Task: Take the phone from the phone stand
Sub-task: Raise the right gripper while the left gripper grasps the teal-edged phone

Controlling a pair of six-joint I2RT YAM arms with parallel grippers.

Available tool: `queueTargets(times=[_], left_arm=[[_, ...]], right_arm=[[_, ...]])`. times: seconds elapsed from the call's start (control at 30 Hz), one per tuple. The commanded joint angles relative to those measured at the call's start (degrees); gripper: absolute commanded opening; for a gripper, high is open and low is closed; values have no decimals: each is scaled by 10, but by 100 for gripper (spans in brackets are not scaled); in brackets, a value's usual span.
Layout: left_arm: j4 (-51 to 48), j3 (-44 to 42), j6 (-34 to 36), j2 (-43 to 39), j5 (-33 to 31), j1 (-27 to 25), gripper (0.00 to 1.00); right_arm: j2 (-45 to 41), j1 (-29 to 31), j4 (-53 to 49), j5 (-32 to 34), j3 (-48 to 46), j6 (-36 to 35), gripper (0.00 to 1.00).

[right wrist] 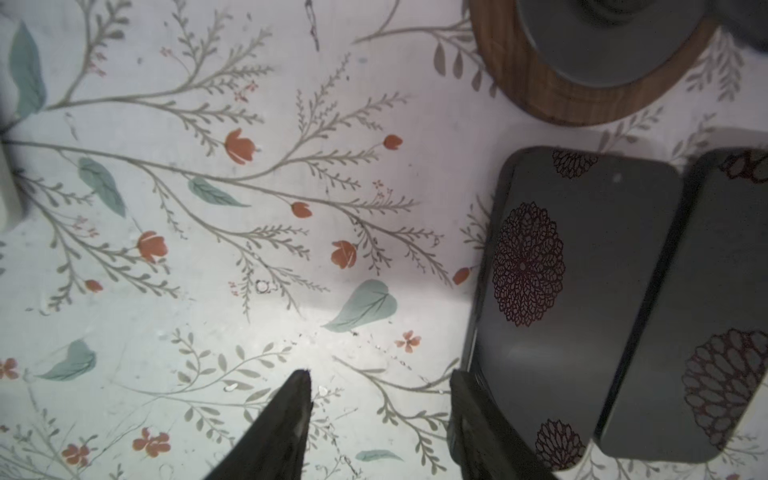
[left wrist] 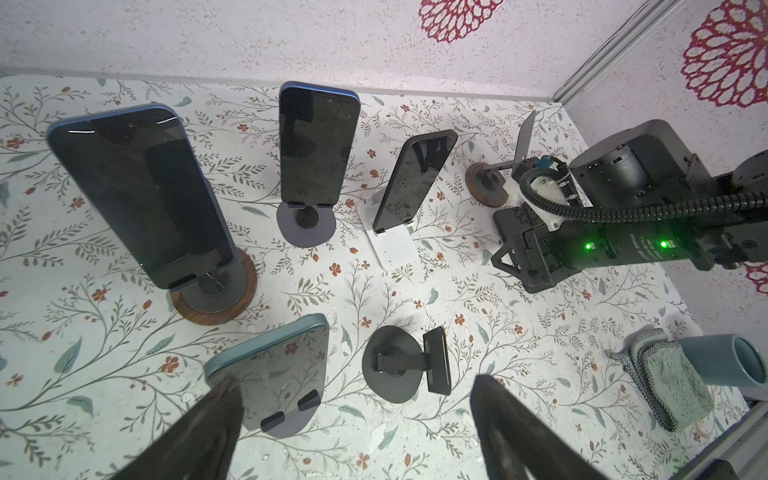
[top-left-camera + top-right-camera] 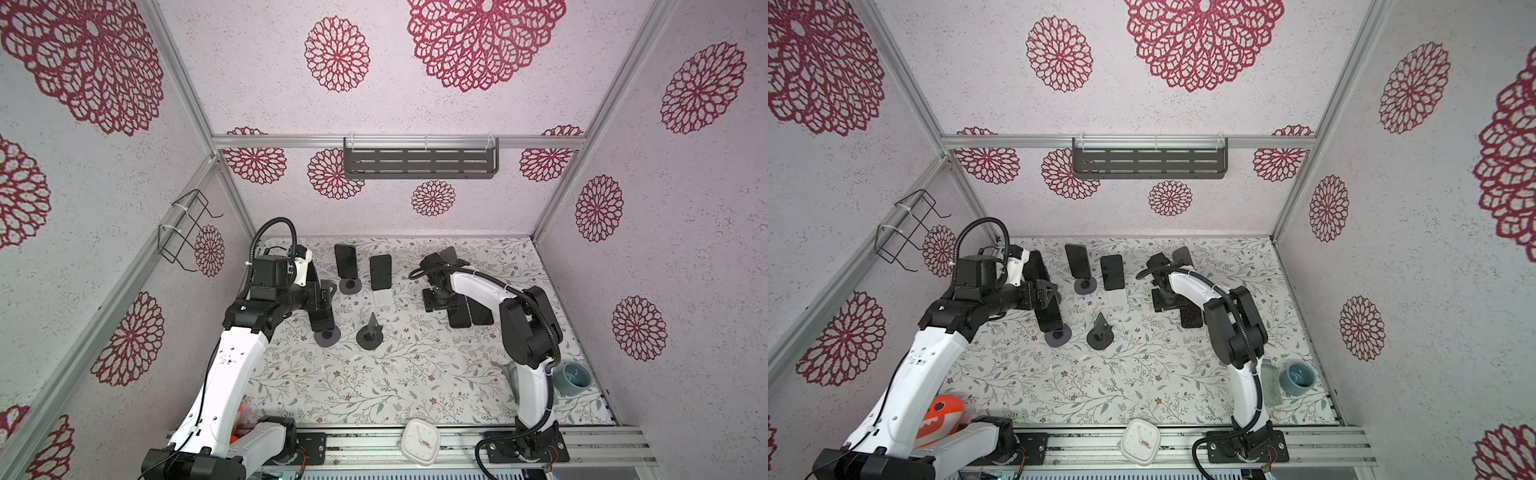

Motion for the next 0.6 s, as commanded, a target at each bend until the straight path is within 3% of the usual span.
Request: queueTargets(times=[0.0,0.57], left_arm=[[14,-4,11,-6,10,5,89],[20,-3,5,-2,12,8,89]], right_arm=[[10,-7,3,5,-1,8,55],[19,-40,28,3,-26,-15,56]])
